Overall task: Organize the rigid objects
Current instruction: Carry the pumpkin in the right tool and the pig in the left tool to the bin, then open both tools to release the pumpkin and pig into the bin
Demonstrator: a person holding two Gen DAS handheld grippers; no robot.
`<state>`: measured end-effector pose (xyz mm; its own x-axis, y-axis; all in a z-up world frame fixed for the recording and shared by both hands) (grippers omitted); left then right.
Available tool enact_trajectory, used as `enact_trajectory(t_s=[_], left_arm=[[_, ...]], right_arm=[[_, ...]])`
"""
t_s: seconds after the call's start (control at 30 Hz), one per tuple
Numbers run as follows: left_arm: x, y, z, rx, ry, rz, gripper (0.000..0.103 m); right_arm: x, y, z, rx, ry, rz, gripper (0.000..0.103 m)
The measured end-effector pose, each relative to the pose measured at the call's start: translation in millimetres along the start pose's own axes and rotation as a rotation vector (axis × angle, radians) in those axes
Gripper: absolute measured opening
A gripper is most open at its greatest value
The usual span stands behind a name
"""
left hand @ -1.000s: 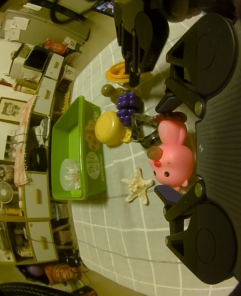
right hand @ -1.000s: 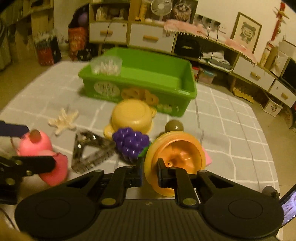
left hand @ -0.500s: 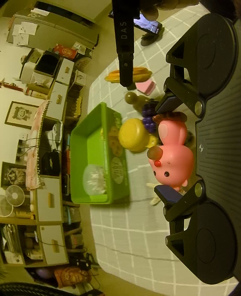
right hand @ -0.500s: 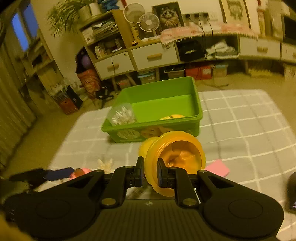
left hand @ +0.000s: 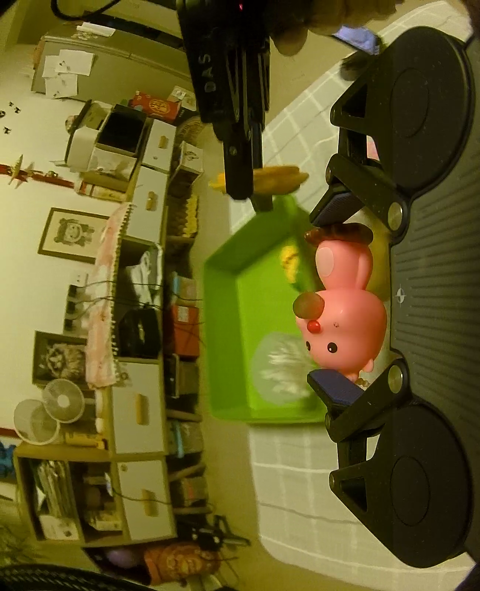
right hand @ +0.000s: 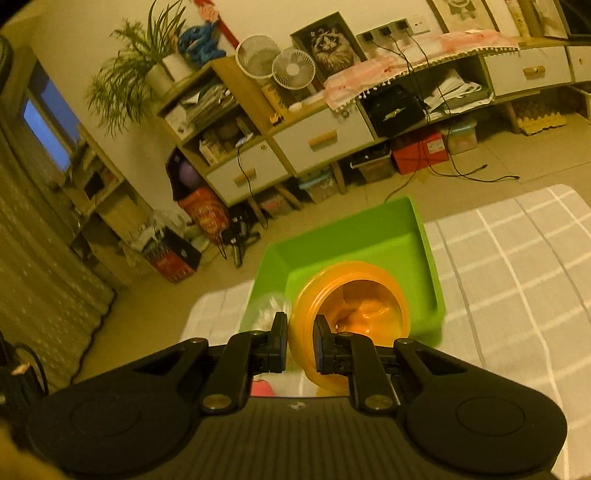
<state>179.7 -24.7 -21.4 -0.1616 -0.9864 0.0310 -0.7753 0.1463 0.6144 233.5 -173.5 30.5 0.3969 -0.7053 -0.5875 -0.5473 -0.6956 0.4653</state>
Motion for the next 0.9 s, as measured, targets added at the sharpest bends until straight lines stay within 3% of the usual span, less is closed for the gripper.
enact_trajectory(t_s=[0.23,0.37,0.6,0.9], left_arm=[[20.2,-47.0,-26.2,0.031,-0.068,0.005,0.085],[28.5,-77.8,-30.1,0.012,-0.131,-0.033,0.086],[42.1,-107.1,-25.1,-0.025,-0.237,-0.082,0.085],[45.2,-125.1,-20.3,-0.028,-0.261,-0.099,0.084]], right_arm=[[23.1,-39.0,-31.7,0.024,-0.038,-0.045,0.000],[44.6,-61.6,-39.3,0.019,-0.065,-0.037,0.000],[80.0,-89.8,-38.3,-0.005,-0.120,-0.011,0.000],[102.4,-104.6,-26.2,-0.046,-0.149,0.030,0.000]])
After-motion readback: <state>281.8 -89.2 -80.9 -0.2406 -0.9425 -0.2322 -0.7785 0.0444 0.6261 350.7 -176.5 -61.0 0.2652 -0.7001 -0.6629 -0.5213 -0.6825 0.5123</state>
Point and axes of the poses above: each gripper's, at about its wrist camera, not at the fingertips, and y roughly against the way its jaws point, x to its right, z to its underside, the point moved 9 cm from there along -y, roughly the way its jaws point, and after that the axes turned 9 degrees about -z, right-handed, at the moved point
